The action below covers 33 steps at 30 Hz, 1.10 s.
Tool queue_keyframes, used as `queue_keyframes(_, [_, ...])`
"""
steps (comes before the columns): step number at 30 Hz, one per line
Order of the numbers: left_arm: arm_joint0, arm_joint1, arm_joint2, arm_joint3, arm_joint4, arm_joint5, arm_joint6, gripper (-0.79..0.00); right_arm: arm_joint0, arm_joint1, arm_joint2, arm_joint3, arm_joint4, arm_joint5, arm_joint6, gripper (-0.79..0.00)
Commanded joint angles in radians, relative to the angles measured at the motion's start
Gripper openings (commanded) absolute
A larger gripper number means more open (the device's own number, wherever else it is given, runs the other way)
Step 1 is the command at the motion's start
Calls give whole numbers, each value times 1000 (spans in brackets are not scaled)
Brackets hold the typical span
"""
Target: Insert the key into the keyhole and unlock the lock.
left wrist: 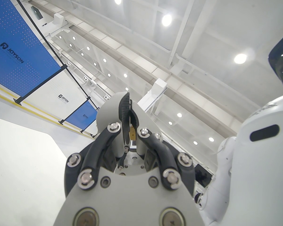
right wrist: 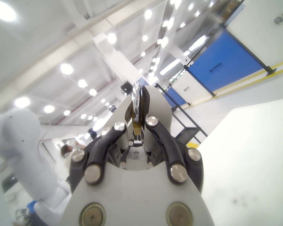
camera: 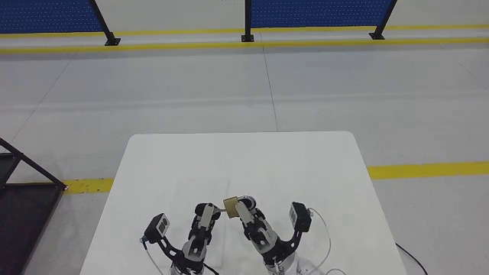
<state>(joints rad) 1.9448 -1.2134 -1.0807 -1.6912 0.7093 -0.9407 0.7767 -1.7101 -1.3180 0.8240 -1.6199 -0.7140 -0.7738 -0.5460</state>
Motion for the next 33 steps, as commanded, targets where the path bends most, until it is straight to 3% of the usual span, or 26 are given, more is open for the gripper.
queue_keyframes(1, [-2,-2,2,2,0,1,2,-785,0,-1,0,1,-1,0,-2,-785])
queue_keyframes(28, [-16,-14,-2,1,-22,4,-2,-785,-9,-1,24,-12,1,25,-19,-785])
queue_keyframes(33, [-27,-35,32,-9,-18,4,107,-785,-15,-8,21,-37,45,53,-51,-785])
